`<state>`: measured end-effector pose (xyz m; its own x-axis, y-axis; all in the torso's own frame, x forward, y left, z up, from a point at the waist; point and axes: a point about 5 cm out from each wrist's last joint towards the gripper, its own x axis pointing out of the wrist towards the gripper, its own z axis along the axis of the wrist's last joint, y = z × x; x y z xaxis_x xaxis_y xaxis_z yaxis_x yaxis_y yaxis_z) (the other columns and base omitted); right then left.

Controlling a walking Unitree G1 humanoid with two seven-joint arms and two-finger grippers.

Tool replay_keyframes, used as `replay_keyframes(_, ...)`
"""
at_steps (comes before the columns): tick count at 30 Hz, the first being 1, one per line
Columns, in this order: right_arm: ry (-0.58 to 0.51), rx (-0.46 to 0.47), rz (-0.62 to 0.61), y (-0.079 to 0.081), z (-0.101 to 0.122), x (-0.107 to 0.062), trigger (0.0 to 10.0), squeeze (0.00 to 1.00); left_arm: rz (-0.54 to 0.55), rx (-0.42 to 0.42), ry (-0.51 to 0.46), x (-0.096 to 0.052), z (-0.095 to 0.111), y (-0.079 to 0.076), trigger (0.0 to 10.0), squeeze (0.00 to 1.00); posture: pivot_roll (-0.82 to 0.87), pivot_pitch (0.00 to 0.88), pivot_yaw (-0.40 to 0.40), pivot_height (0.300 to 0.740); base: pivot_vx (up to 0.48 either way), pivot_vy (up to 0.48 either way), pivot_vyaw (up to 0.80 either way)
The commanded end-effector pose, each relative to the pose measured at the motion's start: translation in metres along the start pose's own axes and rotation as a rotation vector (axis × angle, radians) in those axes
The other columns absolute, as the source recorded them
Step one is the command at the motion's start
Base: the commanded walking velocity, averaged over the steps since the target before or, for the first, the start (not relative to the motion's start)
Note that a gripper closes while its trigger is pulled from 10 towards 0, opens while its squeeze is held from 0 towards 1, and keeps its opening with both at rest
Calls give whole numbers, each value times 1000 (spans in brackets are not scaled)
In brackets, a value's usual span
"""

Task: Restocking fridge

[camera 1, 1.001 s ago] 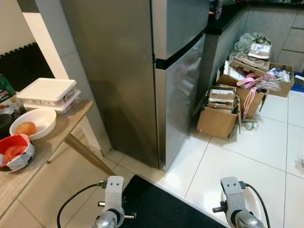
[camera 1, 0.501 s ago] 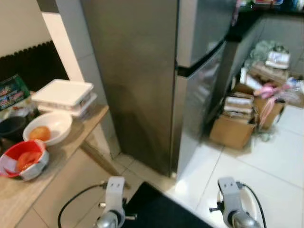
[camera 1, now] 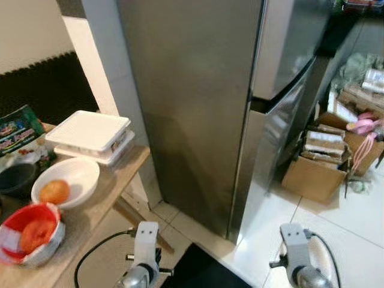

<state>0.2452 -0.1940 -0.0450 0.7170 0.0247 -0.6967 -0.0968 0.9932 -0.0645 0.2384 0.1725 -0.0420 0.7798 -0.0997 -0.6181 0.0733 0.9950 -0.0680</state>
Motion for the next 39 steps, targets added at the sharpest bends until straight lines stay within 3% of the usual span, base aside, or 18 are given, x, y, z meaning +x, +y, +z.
replay_keyframes(1,12,8,-24,-6,-3,-1,10000,0,-10,9,6,0,0,0,10000,0,41,37,61,740,277,0,-800)
replay_keyframes(9,12,6,-26,-7,-4,-2,10000,0,-22,17,14,0,-1,-1,10000,0,39,39,62,740,231,0,-800)
replay_keyframes(24,16,-8,-28,-10,-8,-3,10000,0,-49,31,-12,-1,-2,-7,10000,0,34,57,63,740,0,0,0)
replay_keyframes(28,13,-9,-29,-10,-7,-3,10000,0,-63,36,-24,-1,-2,-9,10000,0,33,62,58,740,0,-480,0)
replay_keyframes(32,10,-15,-25,-10,-6,-3,10000,0,-49,20,-17,-2,-4,-9,10000,0,32,67,53,740,0,-480,0)
replay_keyframes(35,3,-18,-20,-10,-3,-2,10000,0,8,-40,-27,-3,-5,-3,10000,0,28,71,50,740,0,0,0)
replay_keyframes(39,0,-21,-19,-10,-2,-2,10000,0,28,-39,-38,-4,-6,0,10000,0,29,73,48,740,0,0,0)
